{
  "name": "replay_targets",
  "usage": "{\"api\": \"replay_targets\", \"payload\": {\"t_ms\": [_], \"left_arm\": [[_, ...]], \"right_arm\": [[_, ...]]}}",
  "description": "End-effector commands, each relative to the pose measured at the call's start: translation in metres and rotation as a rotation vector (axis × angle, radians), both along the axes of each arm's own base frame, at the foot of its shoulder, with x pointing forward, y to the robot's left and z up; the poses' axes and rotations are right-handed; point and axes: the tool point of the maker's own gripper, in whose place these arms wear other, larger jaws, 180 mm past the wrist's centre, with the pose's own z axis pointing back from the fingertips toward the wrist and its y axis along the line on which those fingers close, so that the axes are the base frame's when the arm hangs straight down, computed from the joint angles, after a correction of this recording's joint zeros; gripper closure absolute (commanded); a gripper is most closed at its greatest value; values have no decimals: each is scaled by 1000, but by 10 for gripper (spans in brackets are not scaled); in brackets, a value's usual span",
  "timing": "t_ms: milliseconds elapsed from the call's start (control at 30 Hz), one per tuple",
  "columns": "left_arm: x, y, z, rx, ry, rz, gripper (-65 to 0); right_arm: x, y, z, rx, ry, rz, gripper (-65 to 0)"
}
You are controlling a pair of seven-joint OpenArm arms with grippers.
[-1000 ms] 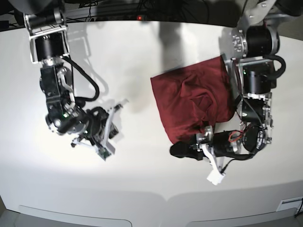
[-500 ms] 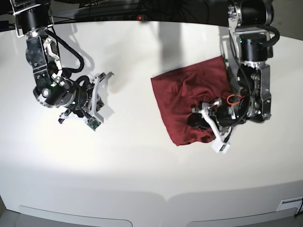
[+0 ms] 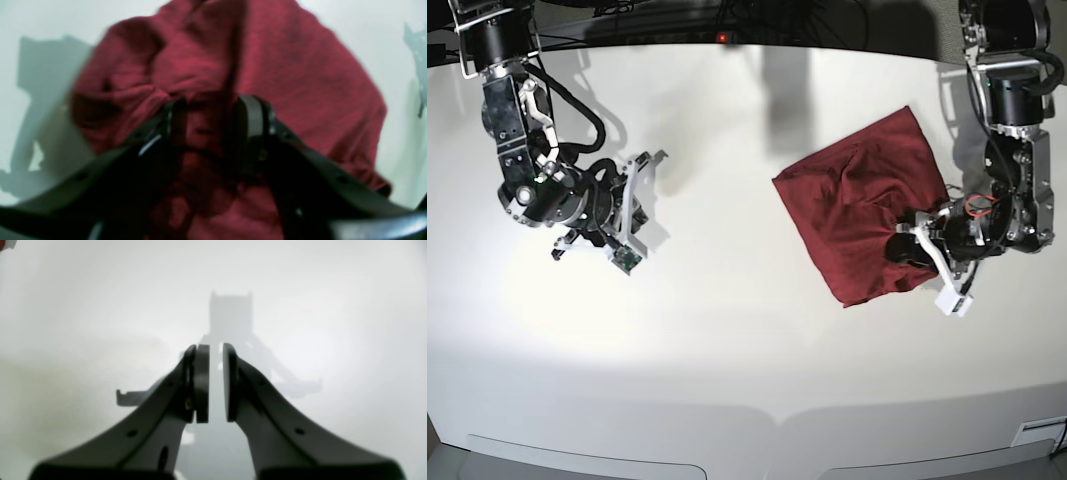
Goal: Fold the T-shirt properly
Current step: 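Push the folded bundle into a square with the left gripper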
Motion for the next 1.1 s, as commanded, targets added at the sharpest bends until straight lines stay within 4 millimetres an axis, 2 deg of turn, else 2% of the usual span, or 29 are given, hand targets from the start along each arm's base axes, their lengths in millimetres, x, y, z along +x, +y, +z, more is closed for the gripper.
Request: {"api": "replay_targets", "payload": {"t_ms": [0, 233, 333, 433, 567, 667, 733, 833, 1067], "left_arm": [[16, 9, 21, 4, -69, 7, -229], [21, 58, 26, 143, -117, 43, -229], [23, 69, 26, 163, -108, 85, -229], [29, 54, 42, 62, -146, 87, -229], [31, 10, 99, -70, -275, -30, -205], [21, -20, 135, -63, -384, -110, -192], [9, -37, 148, -58, -438, -142, -192], [-1, -49, 142, -10, -455, -140, -193], [-20, -50, 84, 128, -331, -43, -184]], "right_arm": [[11, 0, 14, 16, -50, -2, -65], [11, 0, 14, 19, -50, -3, -65], [10, 4, 15, 44, -44, -2, -65], [10, 6, 16, 59, -41, -1, -65], [9, 6, 16, 58, -40, -1, -65], [9, 6, 15, 58, -40, 0, -65], [8, 6, 14, 56, -36, 0, -65], [4, 5, 11, 52, -24, -1, -65], [-16, 8, 7, 16, -23, 28, -65]]}}
